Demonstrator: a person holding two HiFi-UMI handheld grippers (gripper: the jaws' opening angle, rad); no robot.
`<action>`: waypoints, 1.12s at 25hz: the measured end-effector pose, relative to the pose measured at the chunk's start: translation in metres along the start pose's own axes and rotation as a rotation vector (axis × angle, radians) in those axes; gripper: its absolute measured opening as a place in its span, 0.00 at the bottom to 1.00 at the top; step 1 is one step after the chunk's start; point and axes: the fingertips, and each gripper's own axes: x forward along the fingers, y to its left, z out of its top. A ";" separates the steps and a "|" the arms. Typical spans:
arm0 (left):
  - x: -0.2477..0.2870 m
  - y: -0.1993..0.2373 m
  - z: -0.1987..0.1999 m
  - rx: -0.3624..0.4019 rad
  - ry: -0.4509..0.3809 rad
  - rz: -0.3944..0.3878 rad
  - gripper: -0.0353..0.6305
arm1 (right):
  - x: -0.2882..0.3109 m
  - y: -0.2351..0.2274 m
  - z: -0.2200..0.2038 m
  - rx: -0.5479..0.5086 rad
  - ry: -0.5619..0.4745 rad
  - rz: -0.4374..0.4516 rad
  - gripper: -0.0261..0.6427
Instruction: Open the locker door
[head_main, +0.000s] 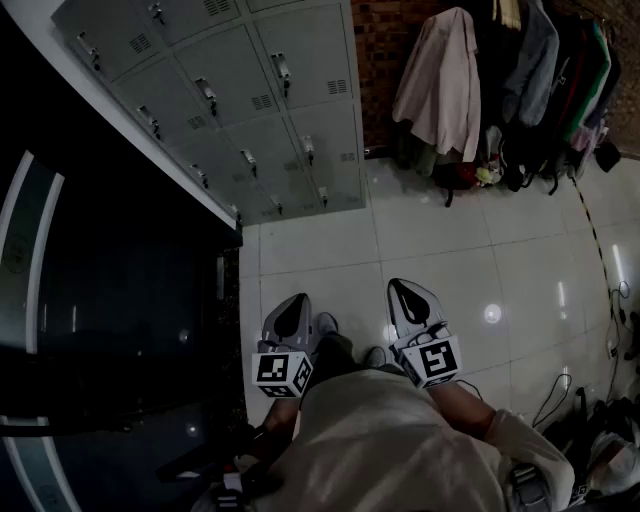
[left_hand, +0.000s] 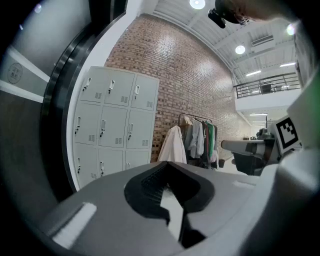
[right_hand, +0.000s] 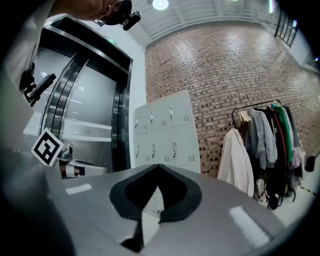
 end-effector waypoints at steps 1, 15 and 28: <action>0.004 0.001 0.000 0.004 -0.003 -0.002 0.15 | 0.000 -0.001 -0.006 0.024 0.067 -0.005 0.04; 0.079 0.054 -0.017 -0.009 -0.007 -0.019 0.15 | 0.073 -0.032 -0.033 0.002 0.014 -0.035 0.04; 0.223 0.212 -0.013 -0.031 0.036 -0.007 0.15 | 0.285 -0.066 -0.094 0.001 0.127 0.005 0.04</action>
